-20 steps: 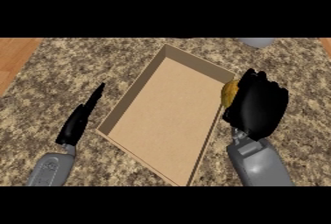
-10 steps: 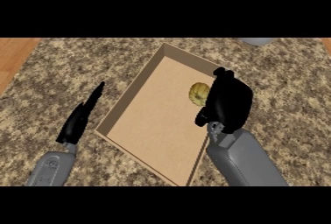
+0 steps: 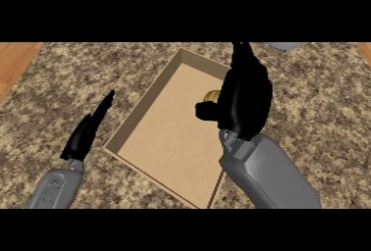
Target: Pick the squash from the plate and place it in the cardboard box
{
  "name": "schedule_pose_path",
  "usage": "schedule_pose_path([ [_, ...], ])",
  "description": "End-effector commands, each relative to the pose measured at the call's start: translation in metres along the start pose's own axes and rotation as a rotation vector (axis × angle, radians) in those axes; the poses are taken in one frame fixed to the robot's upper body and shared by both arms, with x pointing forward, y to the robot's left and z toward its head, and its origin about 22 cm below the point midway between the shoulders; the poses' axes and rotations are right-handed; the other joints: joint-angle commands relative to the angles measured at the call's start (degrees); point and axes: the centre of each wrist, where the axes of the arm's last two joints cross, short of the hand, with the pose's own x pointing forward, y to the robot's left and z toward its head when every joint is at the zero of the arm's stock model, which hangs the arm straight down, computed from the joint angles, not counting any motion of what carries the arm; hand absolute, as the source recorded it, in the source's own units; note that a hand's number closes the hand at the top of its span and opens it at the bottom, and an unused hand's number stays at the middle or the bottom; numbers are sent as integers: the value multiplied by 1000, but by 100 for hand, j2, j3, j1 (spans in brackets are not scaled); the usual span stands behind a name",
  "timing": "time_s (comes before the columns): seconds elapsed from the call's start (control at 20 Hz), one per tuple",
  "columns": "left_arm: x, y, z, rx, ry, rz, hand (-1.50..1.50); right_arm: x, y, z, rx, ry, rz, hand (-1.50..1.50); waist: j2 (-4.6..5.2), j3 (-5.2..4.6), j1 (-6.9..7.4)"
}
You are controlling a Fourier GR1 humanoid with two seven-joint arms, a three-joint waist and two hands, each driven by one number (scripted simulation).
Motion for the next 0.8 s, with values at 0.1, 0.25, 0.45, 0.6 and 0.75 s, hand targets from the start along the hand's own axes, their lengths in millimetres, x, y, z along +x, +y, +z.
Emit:
schedule_pose_path([
  [0.1, -5, -3, 8, 21, 13, 5, 0, -4, -4, -1, -131, 199, -366, -150, -23, 8, -83],
  [0.25, -12, -4, 8, 20, 21, 10, 0, -10, -14, 2, -203, 177, -486, -150, -38, 4, -255],
  [0.45, -10, 22, 7, 50, 38, 12, 0, -25, -3, 8, -314, 155, -534, -150, -50, 1, -299],
  [0.6, -10, 16, 12, 68, 32, -11, 0, -50, 11, 20, -350, 162, -562, -150, -54, 3, -355],
  [0.75, -15, 9, 18, 75, 35, 0, 0, -64, 3, 20, -420, 152, -597, -150, -55, 0, -432],
])
